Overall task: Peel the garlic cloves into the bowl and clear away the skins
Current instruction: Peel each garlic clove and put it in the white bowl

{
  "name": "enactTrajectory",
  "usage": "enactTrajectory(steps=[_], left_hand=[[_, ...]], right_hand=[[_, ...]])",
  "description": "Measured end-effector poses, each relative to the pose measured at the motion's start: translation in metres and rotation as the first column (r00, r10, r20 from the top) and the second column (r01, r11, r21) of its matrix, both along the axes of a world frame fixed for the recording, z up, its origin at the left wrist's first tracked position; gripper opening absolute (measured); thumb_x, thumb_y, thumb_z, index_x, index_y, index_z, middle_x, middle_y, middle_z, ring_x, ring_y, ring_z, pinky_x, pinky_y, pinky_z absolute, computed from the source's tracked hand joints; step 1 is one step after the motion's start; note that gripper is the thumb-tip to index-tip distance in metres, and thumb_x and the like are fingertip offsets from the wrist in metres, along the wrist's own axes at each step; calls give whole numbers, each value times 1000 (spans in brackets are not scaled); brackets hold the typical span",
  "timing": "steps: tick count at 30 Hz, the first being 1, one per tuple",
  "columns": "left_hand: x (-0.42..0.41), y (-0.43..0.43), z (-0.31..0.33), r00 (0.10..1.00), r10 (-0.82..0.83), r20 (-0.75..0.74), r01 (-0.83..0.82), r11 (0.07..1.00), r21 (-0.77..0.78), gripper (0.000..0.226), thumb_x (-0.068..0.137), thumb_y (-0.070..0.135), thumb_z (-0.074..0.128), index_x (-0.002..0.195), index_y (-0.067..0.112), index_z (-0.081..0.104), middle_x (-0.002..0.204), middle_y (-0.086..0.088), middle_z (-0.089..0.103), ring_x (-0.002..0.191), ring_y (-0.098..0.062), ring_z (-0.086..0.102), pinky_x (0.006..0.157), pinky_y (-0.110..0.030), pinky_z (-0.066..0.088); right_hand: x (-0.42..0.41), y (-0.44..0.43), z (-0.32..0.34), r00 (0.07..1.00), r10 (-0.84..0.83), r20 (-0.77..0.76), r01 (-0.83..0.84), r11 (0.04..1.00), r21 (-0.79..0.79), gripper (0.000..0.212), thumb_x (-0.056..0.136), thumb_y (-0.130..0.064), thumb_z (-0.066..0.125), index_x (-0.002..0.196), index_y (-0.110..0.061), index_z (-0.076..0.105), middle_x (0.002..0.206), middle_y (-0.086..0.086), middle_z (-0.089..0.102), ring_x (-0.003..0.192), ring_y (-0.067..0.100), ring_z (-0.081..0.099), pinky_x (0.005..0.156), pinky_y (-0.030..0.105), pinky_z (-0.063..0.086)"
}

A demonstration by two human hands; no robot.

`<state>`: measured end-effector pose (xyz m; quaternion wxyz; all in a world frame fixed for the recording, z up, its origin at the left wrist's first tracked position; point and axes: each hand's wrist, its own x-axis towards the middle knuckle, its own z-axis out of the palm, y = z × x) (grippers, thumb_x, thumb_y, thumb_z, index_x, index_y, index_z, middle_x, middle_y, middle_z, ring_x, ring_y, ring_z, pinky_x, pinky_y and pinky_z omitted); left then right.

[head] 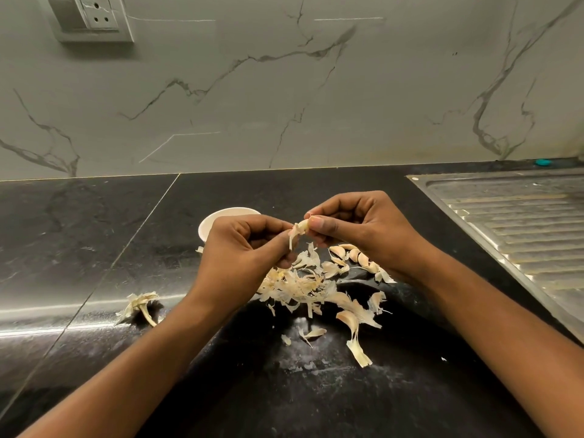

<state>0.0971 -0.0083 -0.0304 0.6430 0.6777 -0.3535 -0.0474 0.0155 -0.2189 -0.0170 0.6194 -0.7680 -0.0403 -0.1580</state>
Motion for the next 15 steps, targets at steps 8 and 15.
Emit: enactTrajectory(steps=[8, 15], left_hand=[[-6, 3, 3, 912, 127, 390, -158, 986, 48, 14, 88, 8, 82, 76, 14, 79, 59, 5, 68, 49, -15, 62, 46, -28, 51], [-9, 0, 6, 857, 158, 490, -215, 975, 62, 34, 82, 10, 78, 59, 23, 58, 53, 13, 52, 47, -10, 49, 48, -16, 35]], right_hand=[[-2, 3, 3, 996, 44, -81, -48, 997, -53, 20, 90, -16, 78, 105, -3, 78, 90, 14, 80, 78, 23, 77, 73, 30, 64], [-8, 4, 7, 999, 38, 24, -25, 922, -386, 18, 94, -20, 78, 107, -8, 78, 87, 3, 80, 79, 20, 78, 75, 35, 66]])
